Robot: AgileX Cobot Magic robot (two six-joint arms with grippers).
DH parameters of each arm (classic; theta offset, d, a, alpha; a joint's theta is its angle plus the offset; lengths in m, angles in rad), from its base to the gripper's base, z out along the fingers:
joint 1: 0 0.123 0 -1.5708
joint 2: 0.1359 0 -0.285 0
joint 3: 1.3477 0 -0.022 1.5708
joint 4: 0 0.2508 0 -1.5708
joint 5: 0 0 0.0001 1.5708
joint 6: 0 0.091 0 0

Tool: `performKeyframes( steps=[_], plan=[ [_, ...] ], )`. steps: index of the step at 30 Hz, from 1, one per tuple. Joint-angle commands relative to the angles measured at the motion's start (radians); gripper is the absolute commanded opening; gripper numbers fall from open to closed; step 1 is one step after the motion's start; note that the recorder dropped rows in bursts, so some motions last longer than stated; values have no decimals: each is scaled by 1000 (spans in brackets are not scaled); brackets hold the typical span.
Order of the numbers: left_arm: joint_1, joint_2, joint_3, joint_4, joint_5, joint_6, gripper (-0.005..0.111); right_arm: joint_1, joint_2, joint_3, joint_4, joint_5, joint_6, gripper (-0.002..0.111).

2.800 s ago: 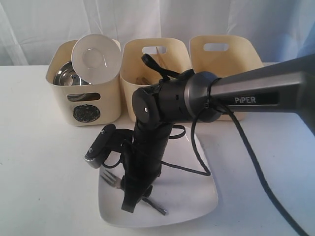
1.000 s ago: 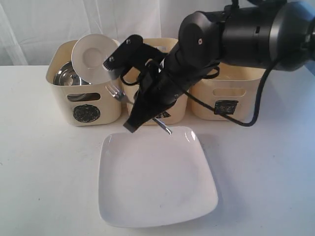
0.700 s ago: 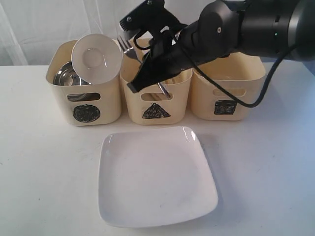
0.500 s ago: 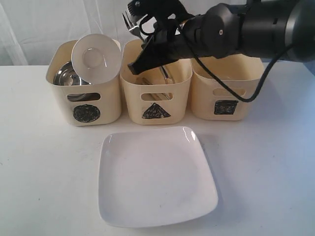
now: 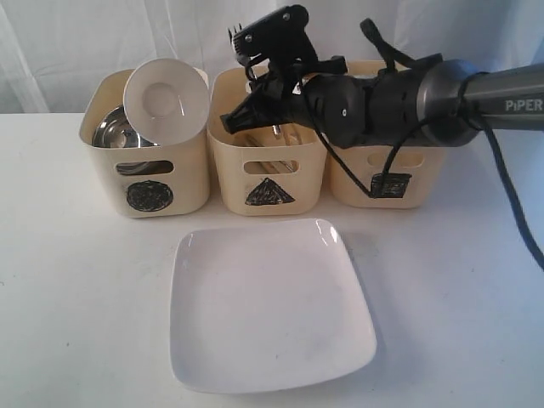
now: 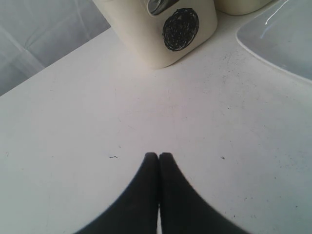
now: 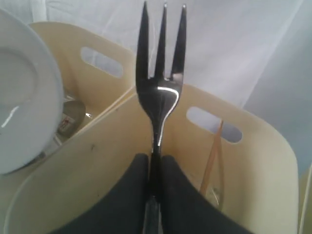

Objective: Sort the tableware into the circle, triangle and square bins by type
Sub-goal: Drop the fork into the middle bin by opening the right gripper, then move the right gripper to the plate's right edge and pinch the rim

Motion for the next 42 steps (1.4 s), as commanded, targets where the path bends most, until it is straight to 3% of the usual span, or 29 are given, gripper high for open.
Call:
performKeyframes(
  steps=[1, 5, 9, 18, 28, 36, 42],
  plan=[
    [-4, -5, 4, -3, -2, -2, 0, -34, -3, 2, 41, 20, 10, 31],
    [-4, -5, 4, -3, -2, -2, 0, -46, -16, 2, 81, 20, 10, 47],
    [-4, -5, 4, -3, -2, -2, 0, -46, -74, 2, 87, 92, 10, 47],
    [-4, -5, 4, -3, -2, -2, 0, -46, -306, 2, 97, 638, 25, 47],
    [-4, -5, 4, -3, -2, -2, 0, -46, -408, 8, -89, 1206, 333, 47],
    [-4, -5, 4, -3, -2, -2, 0, -106, -365, 102, -118, 1295, 371, 47],
    [-4, -5, 4, -3, -2, -2, 0, -224, -347, 264, -23, 1166, 324, 47]
  ],
)
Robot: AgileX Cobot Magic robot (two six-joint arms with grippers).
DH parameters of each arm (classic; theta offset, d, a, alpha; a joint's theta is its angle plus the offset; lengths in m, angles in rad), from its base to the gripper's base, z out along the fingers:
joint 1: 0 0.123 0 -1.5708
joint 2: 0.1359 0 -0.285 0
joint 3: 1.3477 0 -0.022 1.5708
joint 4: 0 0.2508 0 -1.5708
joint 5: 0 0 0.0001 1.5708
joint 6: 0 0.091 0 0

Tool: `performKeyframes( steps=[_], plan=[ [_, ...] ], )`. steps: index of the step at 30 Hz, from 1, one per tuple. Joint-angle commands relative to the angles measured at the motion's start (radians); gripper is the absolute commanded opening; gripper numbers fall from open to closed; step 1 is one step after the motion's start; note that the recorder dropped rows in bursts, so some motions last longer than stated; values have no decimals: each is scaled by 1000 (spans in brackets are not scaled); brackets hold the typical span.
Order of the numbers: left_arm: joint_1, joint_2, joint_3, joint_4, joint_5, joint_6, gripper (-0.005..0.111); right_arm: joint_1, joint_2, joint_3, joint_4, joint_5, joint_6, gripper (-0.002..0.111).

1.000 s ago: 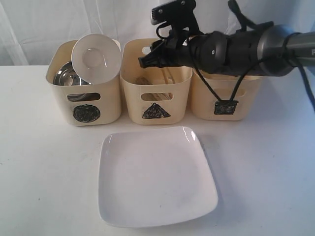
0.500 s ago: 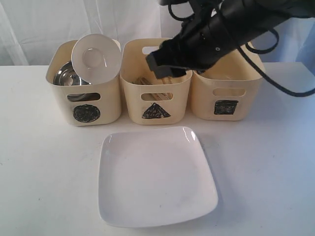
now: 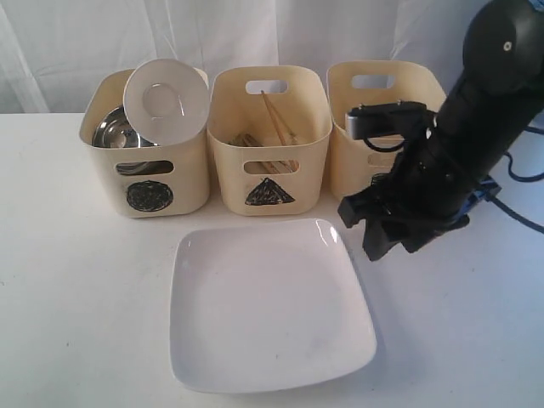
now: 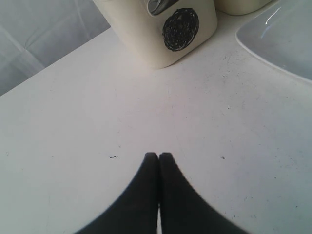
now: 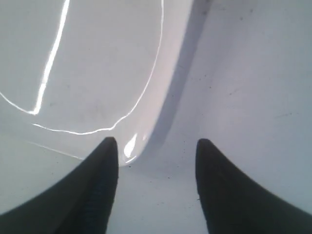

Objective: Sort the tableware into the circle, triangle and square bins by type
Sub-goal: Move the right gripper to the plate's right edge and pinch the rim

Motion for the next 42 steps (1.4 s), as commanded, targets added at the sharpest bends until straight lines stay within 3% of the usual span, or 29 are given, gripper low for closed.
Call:
performKeyframes(
  steps=[1, 7, 23, 31, 35, 40, 42],
  plan=[
    [-4, -5, 4, -3, -2, -2, 0, -71, 37, 88, 104, -74, -85, 47],
    [-4, -5, 4, -3, -2, -2, 0, -113, 179, 128, 392, -118, -317, 47],
    [-4, -5, 4, -3, -2, -2, 0, -113, 354, 128, 420, -214, -347, 47],
    [-4, -5, 4, -3, -2, -2, 0, -110, 394, 128, 534, -248, -415, 46],
    [-4, -5, 4, -3, -2, -2, 0, -110, 411, 128, 534, -271, -415, 34],
    [-4, -5, 4, -3, -2, -2, 0, -110, 416, 128, 532, -309, -415, 3],
    [-4, -5, 4, -3, -2, -2, 0, -110, 416, 128, 530, -316, -415, 0]
  ],
)
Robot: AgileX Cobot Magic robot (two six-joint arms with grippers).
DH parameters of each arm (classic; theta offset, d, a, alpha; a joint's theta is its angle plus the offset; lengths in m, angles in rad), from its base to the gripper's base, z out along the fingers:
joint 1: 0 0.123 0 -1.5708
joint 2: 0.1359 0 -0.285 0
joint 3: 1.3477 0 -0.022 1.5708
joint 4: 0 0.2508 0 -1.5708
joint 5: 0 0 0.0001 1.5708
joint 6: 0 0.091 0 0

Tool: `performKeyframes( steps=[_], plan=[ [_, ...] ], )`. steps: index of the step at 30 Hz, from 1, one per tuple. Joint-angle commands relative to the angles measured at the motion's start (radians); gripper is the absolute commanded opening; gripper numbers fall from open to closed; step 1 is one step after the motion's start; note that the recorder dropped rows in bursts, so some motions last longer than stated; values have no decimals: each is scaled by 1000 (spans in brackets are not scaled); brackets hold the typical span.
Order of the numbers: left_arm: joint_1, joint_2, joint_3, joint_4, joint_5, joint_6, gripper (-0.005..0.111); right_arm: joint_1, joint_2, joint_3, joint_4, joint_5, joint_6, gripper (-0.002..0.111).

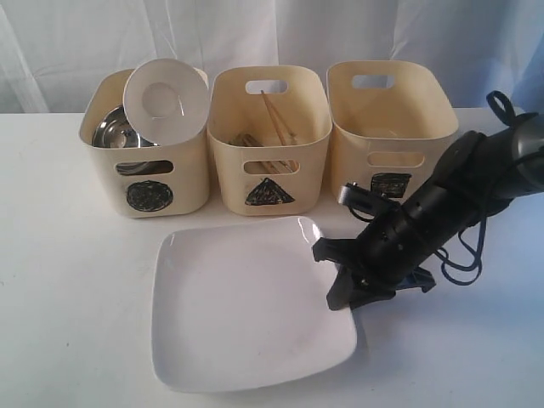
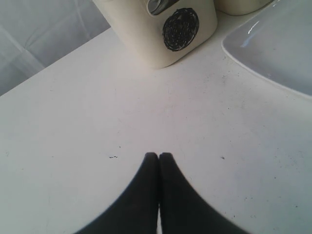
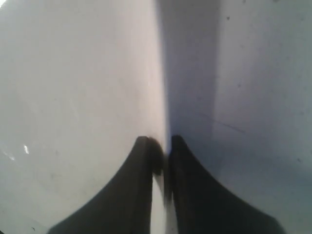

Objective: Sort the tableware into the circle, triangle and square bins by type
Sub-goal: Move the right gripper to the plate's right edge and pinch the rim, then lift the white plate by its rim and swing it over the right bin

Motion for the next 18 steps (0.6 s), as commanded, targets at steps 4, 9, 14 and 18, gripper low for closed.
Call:
performKeyframes(
  steps=[4, 9, 14, 18],
  plan=[
    [-4, -5, 4, -3, -2, -2, 0, -3, 30, 7, -44, -69, -44, 0],
    [-4, -5, 4, -3, -2, -2, 0, -3, -5, 7, -40, -41, -67, 0],
    [-4, -5, 4, -3, -2, -2, 0, -3, -77, 7, -17, 0, -112, 0],
    [-4, -5, 4, -3, -2, -2, 0, -3, -142, 7, -17, 42, -119, 0]
  ],
)
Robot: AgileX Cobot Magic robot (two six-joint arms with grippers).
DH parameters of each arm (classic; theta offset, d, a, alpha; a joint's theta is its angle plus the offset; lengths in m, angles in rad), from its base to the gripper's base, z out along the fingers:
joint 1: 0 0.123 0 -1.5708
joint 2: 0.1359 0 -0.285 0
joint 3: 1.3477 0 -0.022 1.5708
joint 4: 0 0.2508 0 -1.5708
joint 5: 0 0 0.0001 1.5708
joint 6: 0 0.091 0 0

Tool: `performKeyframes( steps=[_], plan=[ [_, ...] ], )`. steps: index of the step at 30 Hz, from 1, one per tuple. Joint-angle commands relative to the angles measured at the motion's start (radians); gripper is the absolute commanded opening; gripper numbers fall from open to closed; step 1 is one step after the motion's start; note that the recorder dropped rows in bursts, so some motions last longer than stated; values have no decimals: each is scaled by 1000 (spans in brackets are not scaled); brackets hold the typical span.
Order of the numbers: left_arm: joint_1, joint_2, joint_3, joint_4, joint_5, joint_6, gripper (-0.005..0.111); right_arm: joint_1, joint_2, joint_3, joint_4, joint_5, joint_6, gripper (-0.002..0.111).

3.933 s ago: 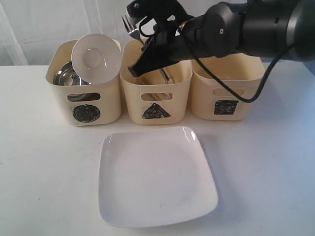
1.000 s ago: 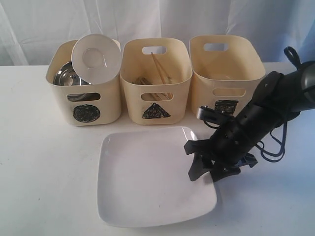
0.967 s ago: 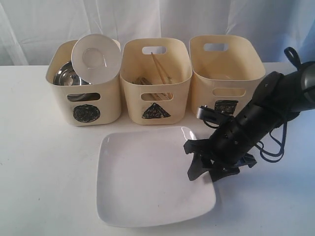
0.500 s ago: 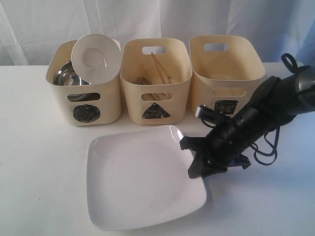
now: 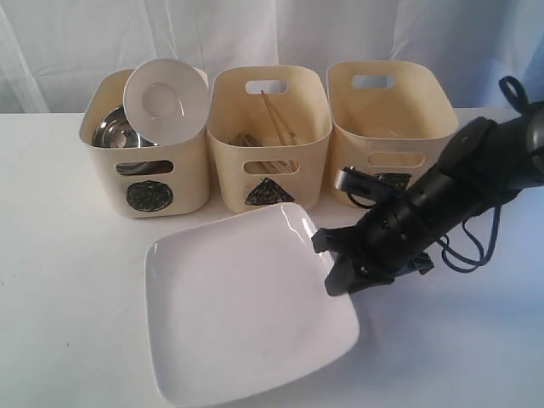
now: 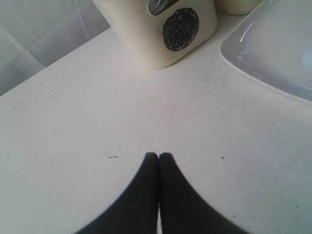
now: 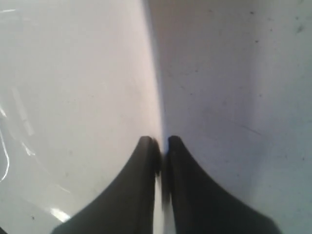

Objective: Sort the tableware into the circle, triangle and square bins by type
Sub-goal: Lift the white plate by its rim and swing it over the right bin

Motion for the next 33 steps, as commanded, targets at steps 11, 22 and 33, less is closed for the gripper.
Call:
performKeyframes(
  steps=[11, 22, 33],
  plan=[
    [-4, -5, 4, -3, -2, -2, 0, -38, -155, 4, -42, 92, -40, 0],
    [-4, -5, 4, -3, -2, -2, 0, -82, -212, 4, -47, 121, -51, 0],
    [-4, -5, 4, -3, -2, -2, 0, -84, -313, 4, -46, 165, -69, 0]
  ],
)
